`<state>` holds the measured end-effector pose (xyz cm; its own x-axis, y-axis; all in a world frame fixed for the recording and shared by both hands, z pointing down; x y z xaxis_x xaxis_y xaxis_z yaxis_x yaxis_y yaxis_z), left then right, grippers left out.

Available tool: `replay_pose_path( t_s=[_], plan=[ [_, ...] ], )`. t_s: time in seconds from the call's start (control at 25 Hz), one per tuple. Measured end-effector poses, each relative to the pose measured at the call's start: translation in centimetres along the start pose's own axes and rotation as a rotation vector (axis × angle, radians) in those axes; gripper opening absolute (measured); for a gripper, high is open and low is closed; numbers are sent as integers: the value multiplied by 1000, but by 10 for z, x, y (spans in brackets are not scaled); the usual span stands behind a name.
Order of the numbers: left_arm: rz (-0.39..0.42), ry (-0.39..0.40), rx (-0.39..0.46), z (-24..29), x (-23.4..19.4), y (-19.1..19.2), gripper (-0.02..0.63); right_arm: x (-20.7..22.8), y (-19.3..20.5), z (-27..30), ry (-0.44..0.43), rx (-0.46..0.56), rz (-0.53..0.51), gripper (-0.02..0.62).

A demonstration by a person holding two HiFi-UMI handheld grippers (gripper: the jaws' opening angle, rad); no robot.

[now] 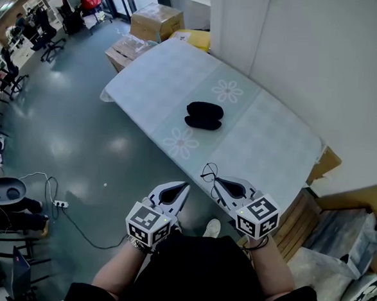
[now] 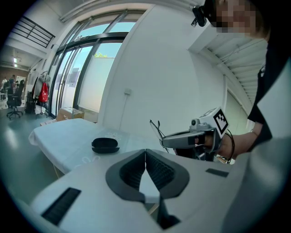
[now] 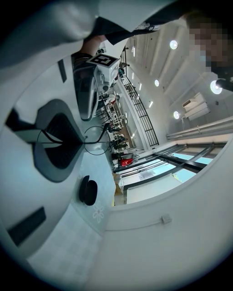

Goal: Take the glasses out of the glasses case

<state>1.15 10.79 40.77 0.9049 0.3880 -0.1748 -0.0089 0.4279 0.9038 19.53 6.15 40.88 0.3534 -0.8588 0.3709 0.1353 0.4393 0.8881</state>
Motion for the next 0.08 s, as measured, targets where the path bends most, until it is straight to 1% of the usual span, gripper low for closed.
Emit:
replay_pose_path(
  t_s=[0.08],
  plan=[
    [0, 0, 2, -1, -1, -1, 29, 0, -1, 1, 0, -1, -1, 25]
  ],
)
Point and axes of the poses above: the fingertips, and each gripper's own axes: z forward along the fingers, x to its right, y out of its underside, the point moved 8 cm from there along -z, backward along the fingers, and after that the axes turned 12 degrees about -y, right-handed, at the moved point
